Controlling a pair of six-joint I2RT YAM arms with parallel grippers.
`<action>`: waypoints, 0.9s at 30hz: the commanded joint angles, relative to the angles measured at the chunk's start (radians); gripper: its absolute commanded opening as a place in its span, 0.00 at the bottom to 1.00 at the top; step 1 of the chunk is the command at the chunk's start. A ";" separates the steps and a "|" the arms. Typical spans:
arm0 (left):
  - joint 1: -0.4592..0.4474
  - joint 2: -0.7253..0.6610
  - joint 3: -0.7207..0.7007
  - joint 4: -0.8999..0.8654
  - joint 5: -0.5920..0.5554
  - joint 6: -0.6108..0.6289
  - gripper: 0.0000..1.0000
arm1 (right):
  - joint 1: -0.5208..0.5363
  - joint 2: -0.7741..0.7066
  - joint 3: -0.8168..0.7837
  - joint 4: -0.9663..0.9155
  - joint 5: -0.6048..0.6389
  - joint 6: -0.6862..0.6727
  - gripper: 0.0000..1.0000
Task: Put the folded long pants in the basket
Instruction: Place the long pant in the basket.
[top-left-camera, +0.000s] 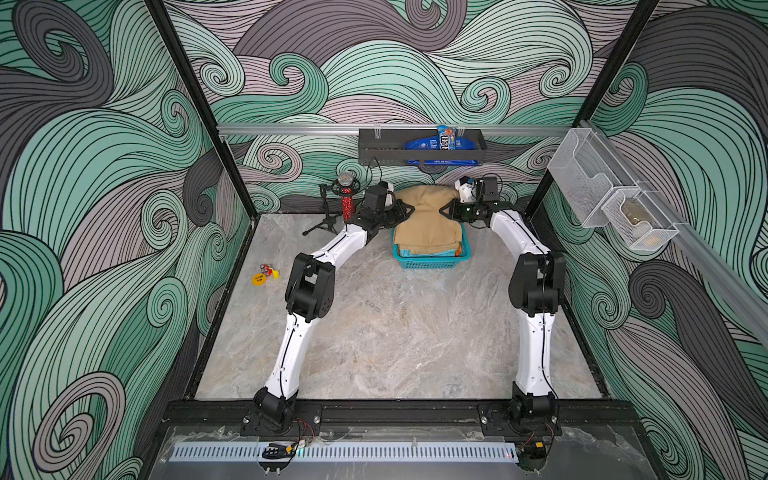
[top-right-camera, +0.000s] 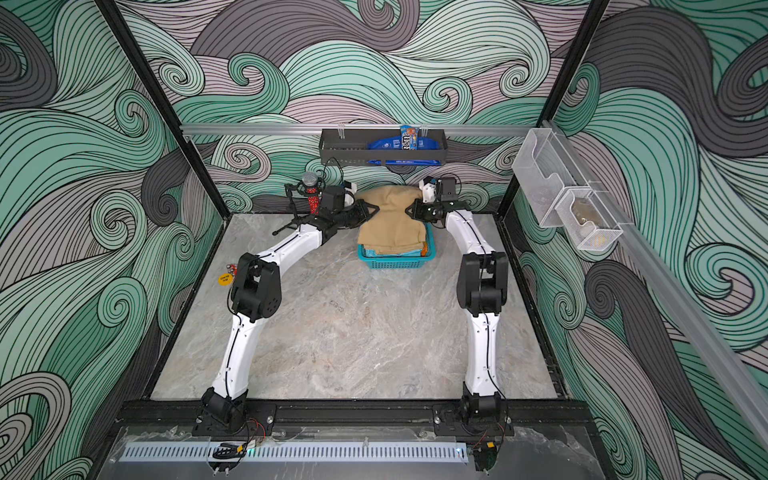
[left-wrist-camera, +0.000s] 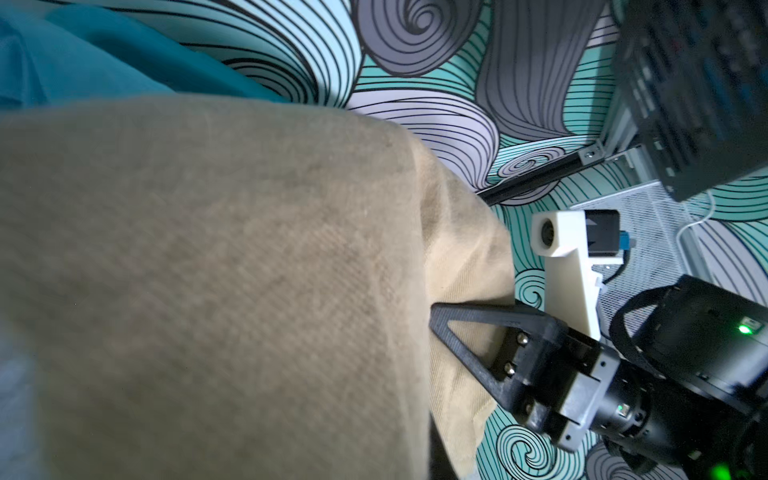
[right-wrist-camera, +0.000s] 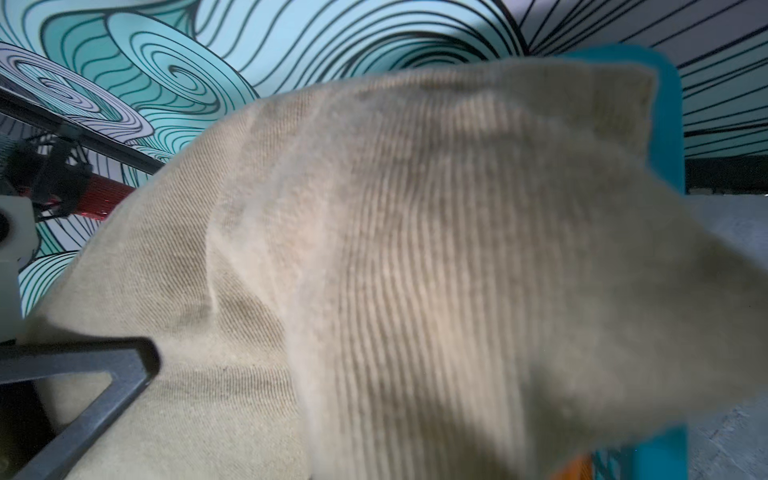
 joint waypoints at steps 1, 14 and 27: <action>0.036 0.031 0.054 0.006 -0.055 0.057 0.02 | -0.038 0.008 0.018 0.027 0.055 -0.015 0.17; 0.077 -0.043 0.063 -0.026 -0.113 0.150 0.99 | -0.118 -0.104 0.009 0.027 0.144 -0.038 1.00; 0.104 -0.679 -0.875 0.287 -0.148 0.504 0.99 | -0.135 -0.498 -0.617 0.134 0.473 -0.148 1.00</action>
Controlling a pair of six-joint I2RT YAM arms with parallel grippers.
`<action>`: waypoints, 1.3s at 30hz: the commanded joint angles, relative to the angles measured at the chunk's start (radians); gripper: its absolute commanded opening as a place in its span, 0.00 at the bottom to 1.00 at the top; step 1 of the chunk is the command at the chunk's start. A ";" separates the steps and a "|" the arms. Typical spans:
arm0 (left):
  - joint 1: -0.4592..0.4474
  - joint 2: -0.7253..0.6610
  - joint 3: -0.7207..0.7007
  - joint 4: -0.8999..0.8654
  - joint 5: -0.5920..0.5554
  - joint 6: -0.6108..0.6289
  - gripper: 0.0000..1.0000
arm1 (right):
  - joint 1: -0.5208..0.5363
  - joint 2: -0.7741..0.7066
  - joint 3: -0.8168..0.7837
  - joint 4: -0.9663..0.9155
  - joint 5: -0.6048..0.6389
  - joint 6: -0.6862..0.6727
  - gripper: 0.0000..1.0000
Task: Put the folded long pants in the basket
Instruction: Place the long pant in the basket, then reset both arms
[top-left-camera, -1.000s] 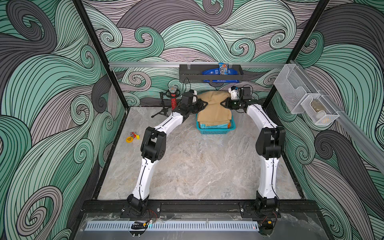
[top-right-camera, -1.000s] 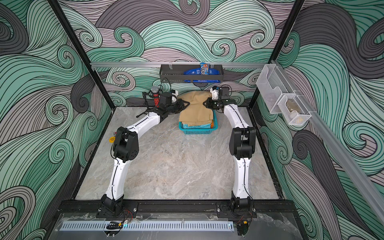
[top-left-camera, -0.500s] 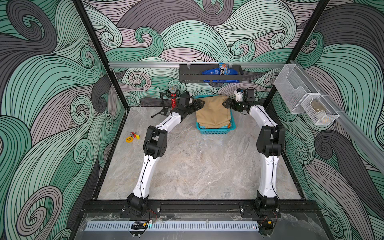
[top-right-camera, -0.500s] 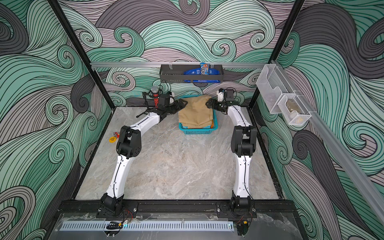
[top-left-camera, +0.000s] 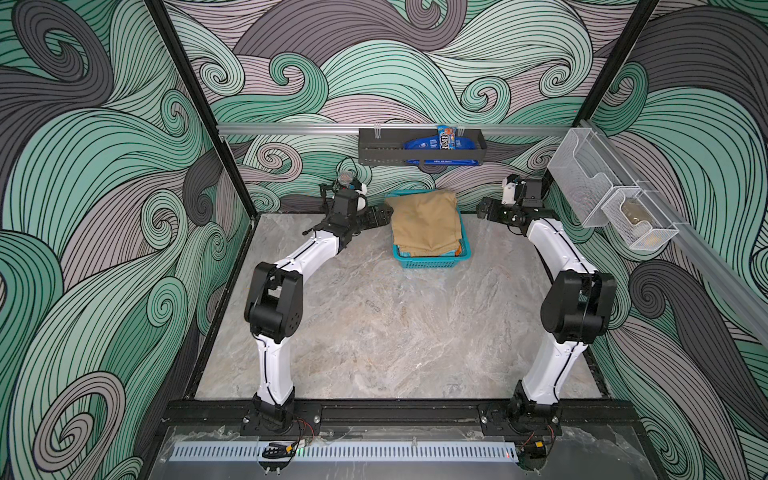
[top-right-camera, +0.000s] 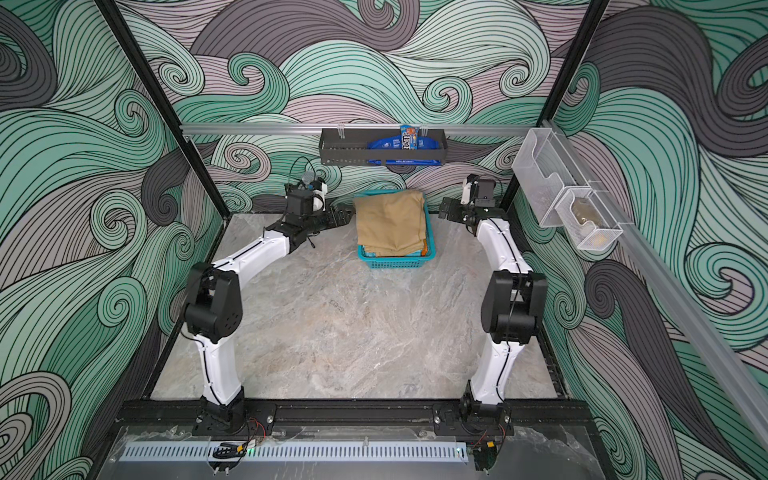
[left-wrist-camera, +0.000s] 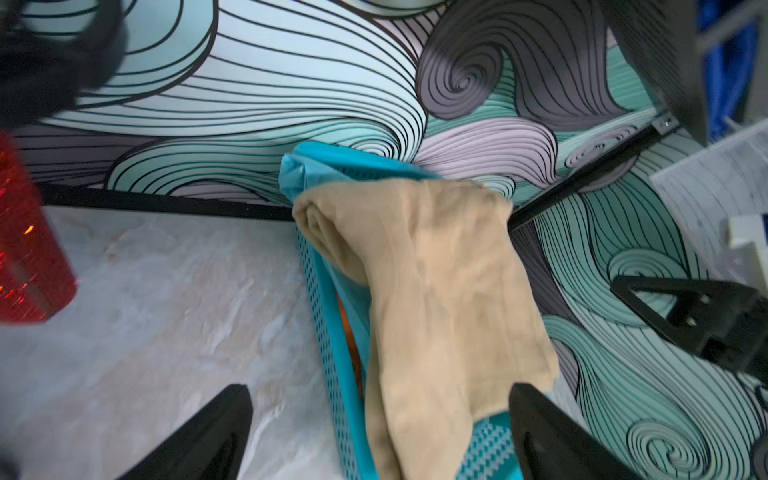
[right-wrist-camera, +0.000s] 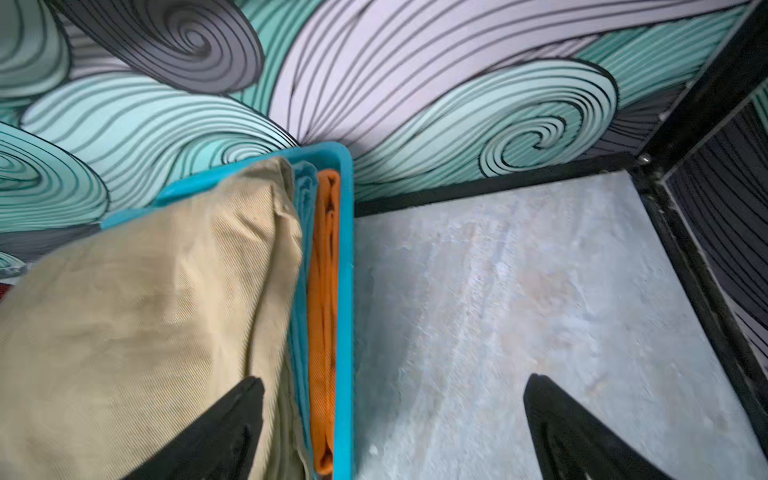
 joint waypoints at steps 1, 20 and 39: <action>0.024 -0.183 -0.285 0.236 -0.030 0.172 0.99 | 0.004 -0.100 -0.227 0.104 0.105 -0.049 1.00; 0.344 -0.451 -1.162 0.982 -0.203 0.406 0.99 | 0.005 -0.447 -1.422 1.636 0.095 -0.149 1.00; 0.350 -0.284 -1.257 1.318 -0.099 0.461 0.99 | 0.006 -0.319 -1.413 1.737 0.036 -0.171 1.00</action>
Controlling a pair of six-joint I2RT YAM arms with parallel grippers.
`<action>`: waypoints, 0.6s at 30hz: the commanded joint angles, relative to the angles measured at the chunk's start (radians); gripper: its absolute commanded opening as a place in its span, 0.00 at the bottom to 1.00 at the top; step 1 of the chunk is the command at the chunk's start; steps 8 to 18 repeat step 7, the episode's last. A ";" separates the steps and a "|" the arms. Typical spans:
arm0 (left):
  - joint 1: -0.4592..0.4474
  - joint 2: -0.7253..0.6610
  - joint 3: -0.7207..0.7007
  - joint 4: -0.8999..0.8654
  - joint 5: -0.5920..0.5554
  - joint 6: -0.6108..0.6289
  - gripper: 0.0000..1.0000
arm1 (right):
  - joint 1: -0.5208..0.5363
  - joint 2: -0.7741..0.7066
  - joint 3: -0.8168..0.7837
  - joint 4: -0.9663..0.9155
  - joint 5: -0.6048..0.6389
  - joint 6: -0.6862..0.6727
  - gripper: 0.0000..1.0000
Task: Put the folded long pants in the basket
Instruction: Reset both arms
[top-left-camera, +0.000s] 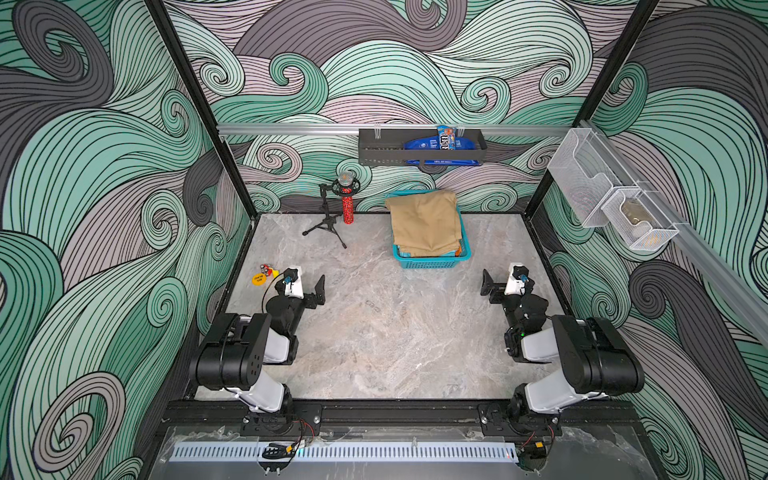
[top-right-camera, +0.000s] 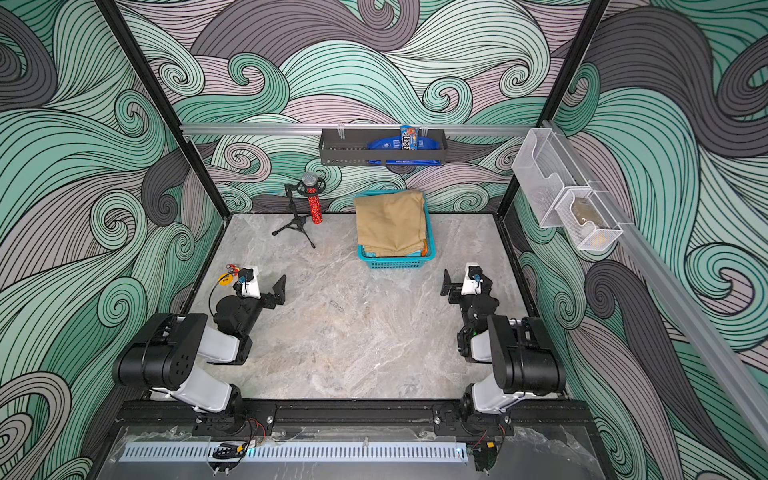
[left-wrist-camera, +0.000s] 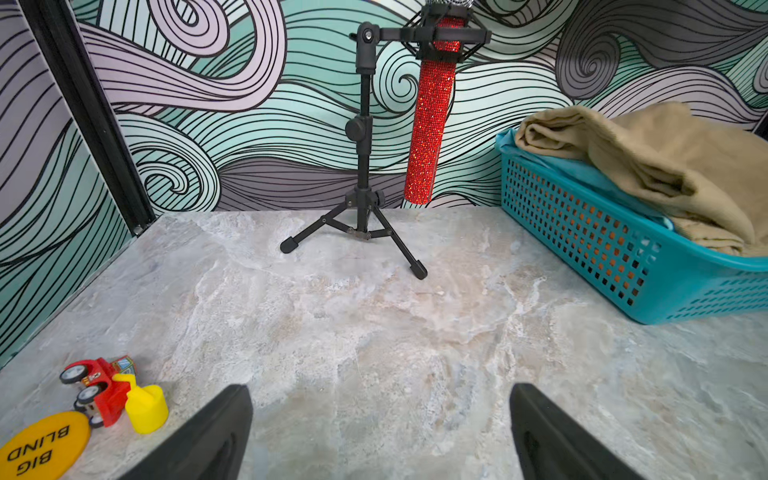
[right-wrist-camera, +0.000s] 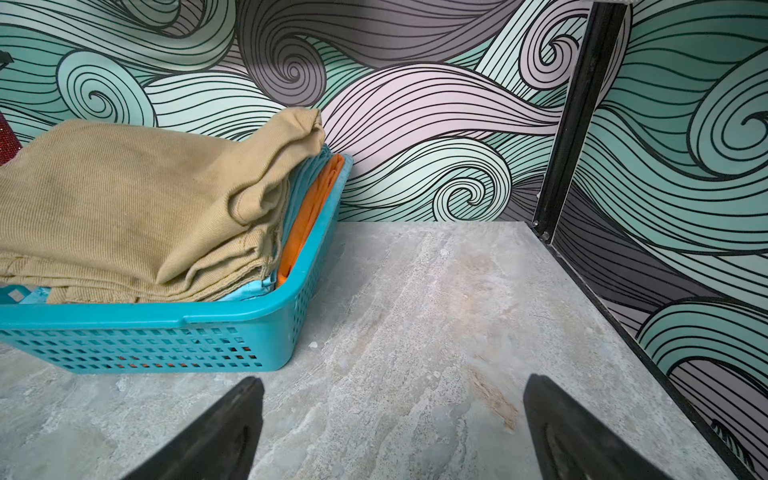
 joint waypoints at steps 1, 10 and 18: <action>0.007 0.014 0.013 0.050 0.021 0.016 0.98 | 0.005 0.004 0.013 0.013 -0.016 -0.011 1.00; 0.008 0.012 0.025 0.022 -0.032 -0.002 0.99 | 0.005 0.002 0.006 0.020 -0.016 -0.010 1.00; 0.008 0.012 0.025 0.022 -0.032 -0.002 0.99 | 0.005 0.002 0.006 0.020 -0.016 -0.010 1.00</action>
